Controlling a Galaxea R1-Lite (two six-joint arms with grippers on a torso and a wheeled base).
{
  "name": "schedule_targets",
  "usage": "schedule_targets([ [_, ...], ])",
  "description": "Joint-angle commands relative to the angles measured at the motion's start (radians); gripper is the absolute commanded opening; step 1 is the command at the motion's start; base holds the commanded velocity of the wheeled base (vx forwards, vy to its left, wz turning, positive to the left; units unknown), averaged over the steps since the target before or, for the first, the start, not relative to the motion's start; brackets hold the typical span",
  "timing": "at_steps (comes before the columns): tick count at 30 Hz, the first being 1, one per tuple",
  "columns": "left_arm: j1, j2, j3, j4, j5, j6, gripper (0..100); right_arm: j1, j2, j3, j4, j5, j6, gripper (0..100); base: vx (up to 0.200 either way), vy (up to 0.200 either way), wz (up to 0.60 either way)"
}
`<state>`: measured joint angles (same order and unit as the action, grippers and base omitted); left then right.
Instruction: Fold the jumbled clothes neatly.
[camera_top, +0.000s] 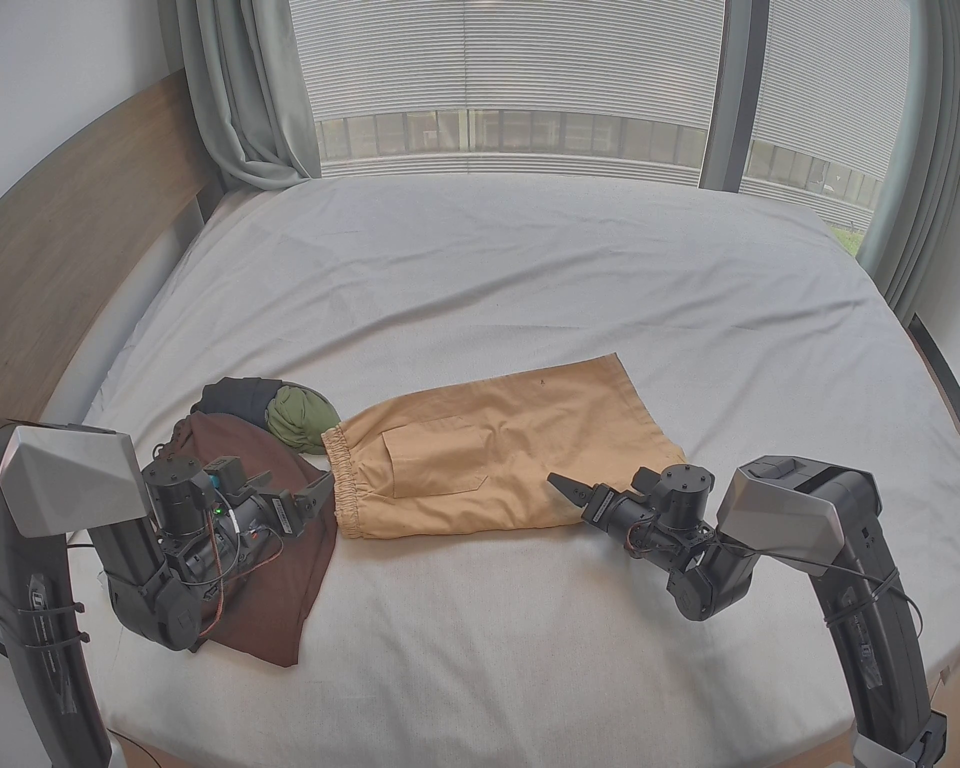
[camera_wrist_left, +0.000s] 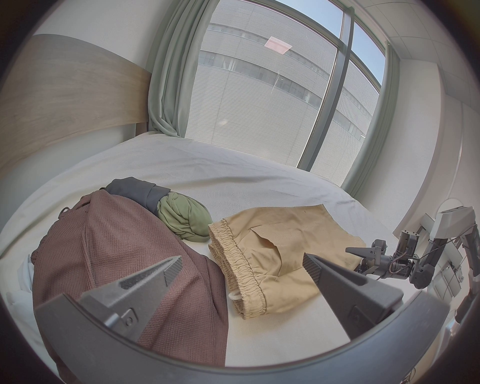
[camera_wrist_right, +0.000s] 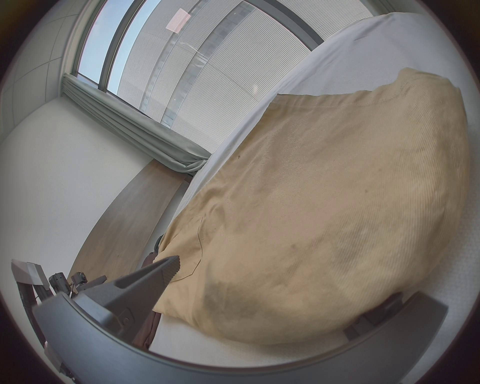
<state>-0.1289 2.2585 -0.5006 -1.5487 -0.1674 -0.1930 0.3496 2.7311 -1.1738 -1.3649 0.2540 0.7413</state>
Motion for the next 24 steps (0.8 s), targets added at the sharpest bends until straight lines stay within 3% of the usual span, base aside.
schedule_targets([
  [1,0.0,0.004,-0.001,-0.001,0.0,0.0,100,0.0,0.013,-0.003,0.0,-0.001,0.001,100,0.0,0.0,0.0],
  [13,0.0,0.007,-0.003,-0.001,0.0,-0.002,100,-0.003,0.018,-0.015,0.0,-0.009,0.007,100,0.0,0.0,0.0],
  [14,-0.001,0.009,-0.003,-0.001,0.0,0.0,100,-0.003,0.021,-0.017,-0.002,-0.009,0.01,0,0.0,0.0,0.0],
  [24,-0.003,0.023,-0.004,-0.001,0.0,-0.005,100,0.002,0.019,-0.01,-0.008,-0.016,0.017,0,0.0,0.0,0.0],
])
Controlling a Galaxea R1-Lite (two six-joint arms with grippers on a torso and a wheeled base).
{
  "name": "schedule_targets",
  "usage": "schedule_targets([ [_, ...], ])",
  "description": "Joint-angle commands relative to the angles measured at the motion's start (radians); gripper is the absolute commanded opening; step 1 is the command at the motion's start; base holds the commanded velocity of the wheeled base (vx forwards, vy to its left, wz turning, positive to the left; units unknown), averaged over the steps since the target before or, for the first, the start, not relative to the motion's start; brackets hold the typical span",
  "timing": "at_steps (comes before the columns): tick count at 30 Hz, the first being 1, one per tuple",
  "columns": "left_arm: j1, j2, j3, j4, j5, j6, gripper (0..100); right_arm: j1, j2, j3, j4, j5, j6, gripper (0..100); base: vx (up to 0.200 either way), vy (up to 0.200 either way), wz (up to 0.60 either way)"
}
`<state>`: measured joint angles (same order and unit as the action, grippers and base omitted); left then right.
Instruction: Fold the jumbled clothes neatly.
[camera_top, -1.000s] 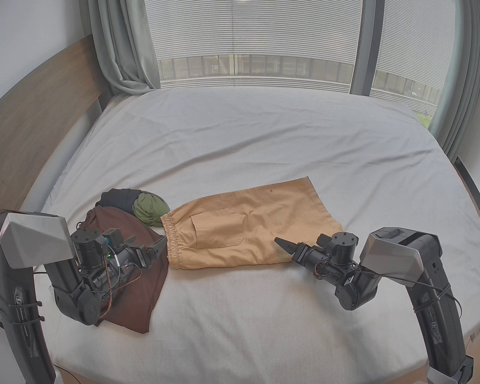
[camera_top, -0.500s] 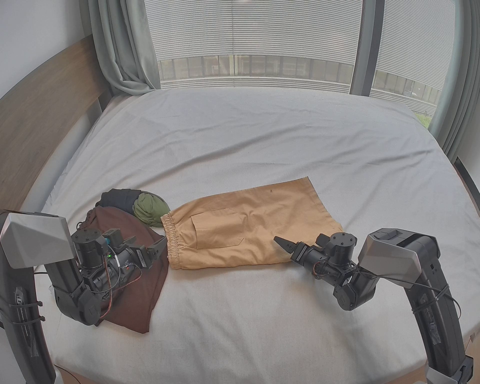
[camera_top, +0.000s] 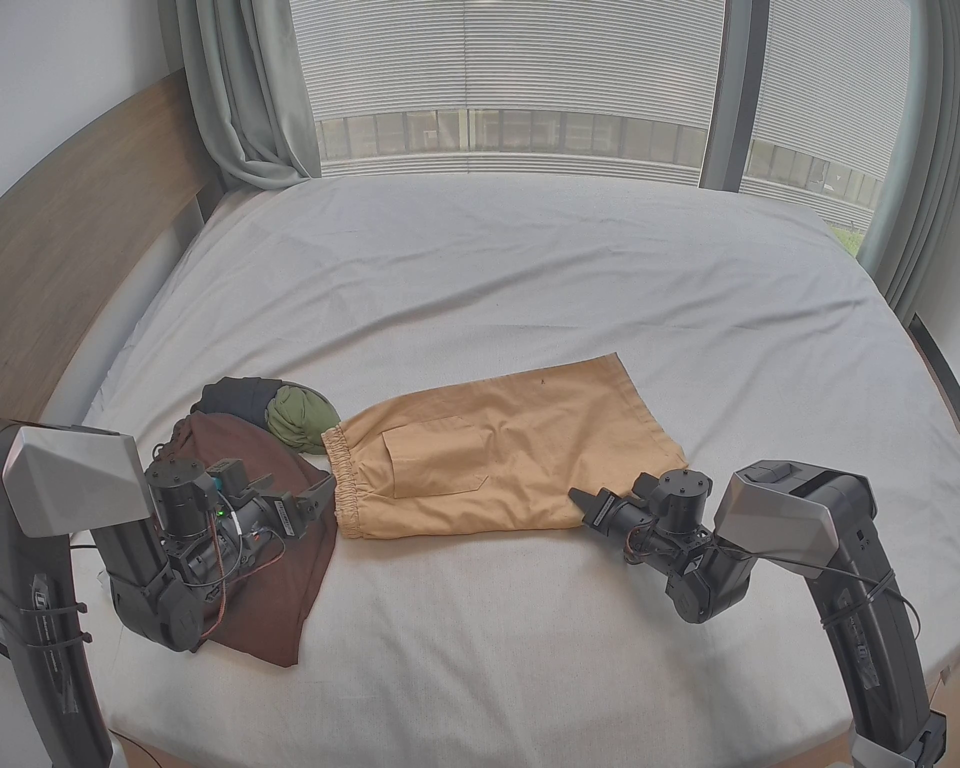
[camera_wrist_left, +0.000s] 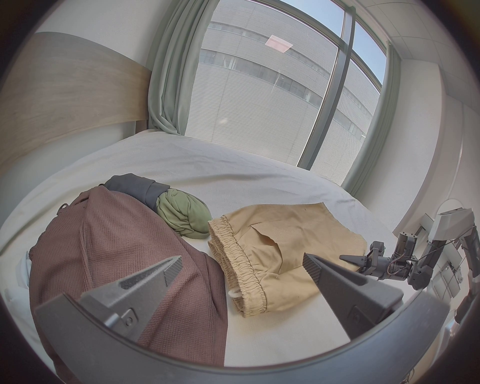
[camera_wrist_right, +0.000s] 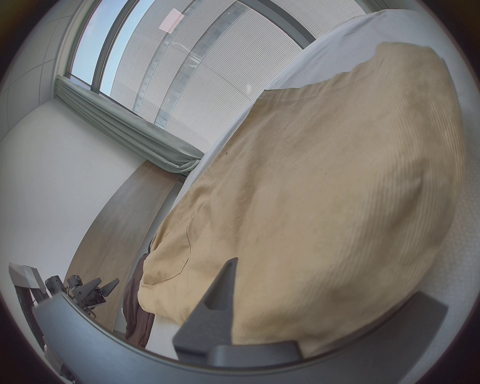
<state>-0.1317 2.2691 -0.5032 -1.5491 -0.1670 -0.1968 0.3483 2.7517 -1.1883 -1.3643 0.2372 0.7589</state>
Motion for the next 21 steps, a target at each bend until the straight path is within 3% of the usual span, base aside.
schedule_targets([
  [1,-0.002,0.024,-0.006,0.0,0.0,-0.001,100,0.005,-0.001,0.013,-0.012,0.001,-0.001,0,0.0,0.0,0.0],
  [21,0.0,0.038,-0.008,0.0,-0.003,-0.004,100,0.015,-0.145,0.317,-0.124,-0.015,-0.05,0,0.0,0.0,0.0],
])
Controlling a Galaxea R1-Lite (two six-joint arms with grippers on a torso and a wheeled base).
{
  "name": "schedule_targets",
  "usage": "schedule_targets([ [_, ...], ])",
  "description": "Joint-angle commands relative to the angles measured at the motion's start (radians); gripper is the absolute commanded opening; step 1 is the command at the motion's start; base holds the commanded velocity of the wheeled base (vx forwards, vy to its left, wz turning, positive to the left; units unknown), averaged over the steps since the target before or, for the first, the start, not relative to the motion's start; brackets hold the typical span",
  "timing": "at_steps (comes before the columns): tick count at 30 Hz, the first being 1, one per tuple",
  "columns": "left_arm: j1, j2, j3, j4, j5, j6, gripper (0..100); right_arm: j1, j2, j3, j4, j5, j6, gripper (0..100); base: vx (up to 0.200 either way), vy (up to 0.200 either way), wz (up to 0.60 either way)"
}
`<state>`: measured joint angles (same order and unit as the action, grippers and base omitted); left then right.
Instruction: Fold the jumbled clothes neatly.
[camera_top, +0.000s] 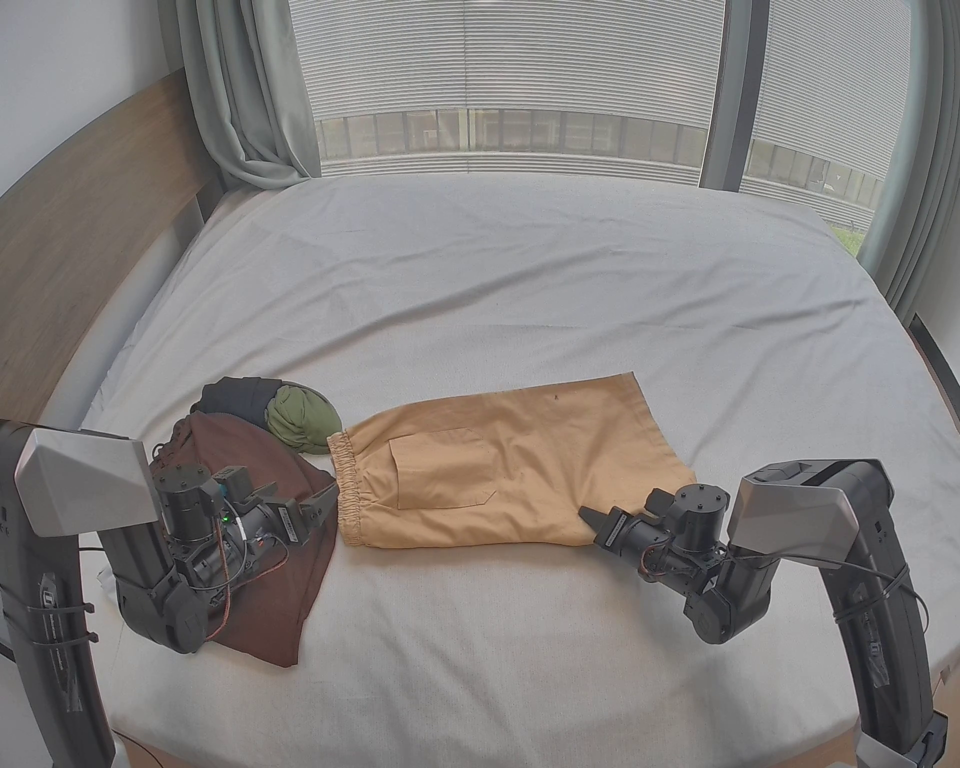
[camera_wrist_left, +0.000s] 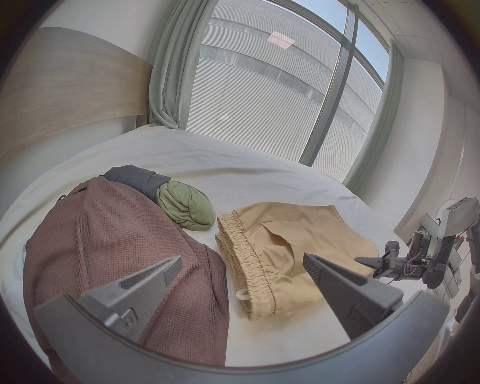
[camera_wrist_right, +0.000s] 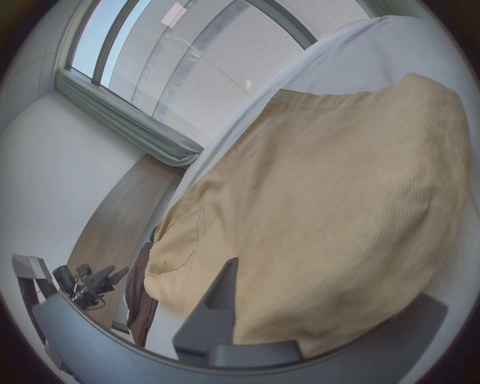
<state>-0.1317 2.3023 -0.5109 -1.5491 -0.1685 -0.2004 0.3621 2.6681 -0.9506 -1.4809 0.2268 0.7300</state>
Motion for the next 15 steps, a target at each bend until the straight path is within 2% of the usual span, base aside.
schedule_targets([
  [1,0.0,0.006,0.0,0.0,-0.002,-0.001,100,0.001,-0.073,0.102,-0.009,-0.006,-0.027,0,0.0,0.0,0.0],
  [7,0.0,0.011,-0.001,0.0,-0.002,-0.004,100,0.008,-0.112,0.233,-0.061,-0.052,-0.054,0,0.0,0.0,0.0],
  [15,0.001,0.011,-0.001,0.0,-0.003,-0.004,100,0.012,-0.174,0.414,-0.061,-0.067,-0.103,0,0.0,0.0,0.0],
])
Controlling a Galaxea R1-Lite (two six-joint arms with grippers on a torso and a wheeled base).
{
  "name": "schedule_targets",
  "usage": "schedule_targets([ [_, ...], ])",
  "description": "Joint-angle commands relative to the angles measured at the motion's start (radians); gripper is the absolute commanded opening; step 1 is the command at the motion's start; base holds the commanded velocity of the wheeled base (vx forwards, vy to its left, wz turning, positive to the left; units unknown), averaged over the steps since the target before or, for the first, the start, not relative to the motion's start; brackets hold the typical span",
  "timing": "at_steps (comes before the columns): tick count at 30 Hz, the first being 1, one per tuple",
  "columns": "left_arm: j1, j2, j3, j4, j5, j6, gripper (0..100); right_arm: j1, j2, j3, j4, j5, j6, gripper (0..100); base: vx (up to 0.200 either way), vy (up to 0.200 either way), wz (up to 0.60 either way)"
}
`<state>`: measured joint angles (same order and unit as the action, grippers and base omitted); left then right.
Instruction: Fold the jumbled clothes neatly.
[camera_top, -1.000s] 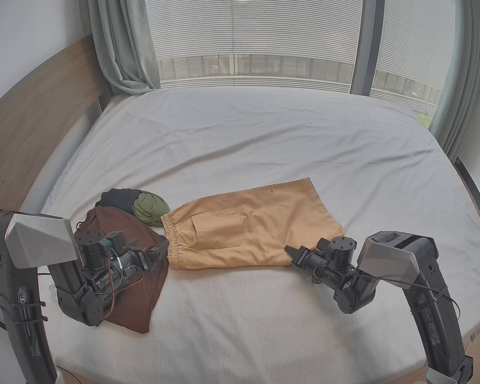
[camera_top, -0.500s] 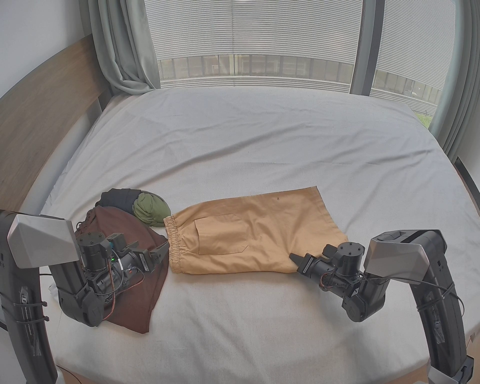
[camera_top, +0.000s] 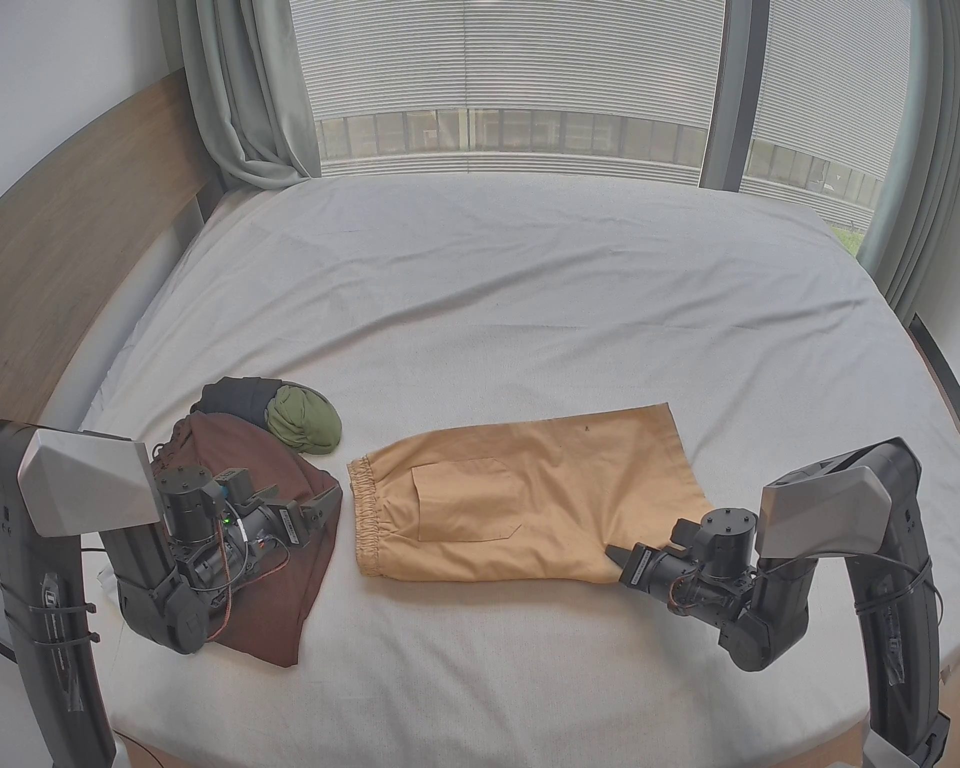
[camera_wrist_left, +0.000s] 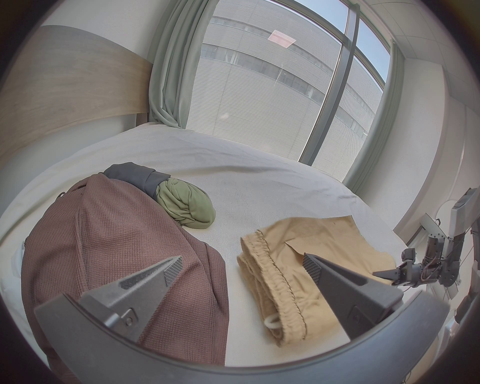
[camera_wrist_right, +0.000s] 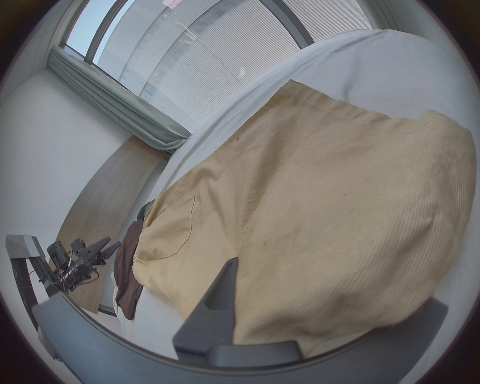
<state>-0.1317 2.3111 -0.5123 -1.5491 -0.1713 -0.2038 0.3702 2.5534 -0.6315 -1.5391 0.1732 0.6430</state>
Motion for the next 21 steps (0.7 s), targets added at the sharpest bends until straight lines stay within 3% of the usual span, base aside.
schedule_targets([
  [1,0.001,0.002,0.0,0.0,-0.001,0.0,100,0.007,-0.065,0.115,-0.004,-0.017,-0.017,0,0.0,0.0,0.0],
  [10,0.001,0.007,0.002,0.0,-0.002,0.0,100,0.01,-0.096,0.259,-0.004,-0.021,-0.04,0,0.0,0.0,0.0],
  [21,0.0,0.005,0.011,0.0,-0.024,-0.002,100,0.006,-0.082,0.319,-0.004,-0.021,-0.04,0,0.0,0.0,0.0],
])
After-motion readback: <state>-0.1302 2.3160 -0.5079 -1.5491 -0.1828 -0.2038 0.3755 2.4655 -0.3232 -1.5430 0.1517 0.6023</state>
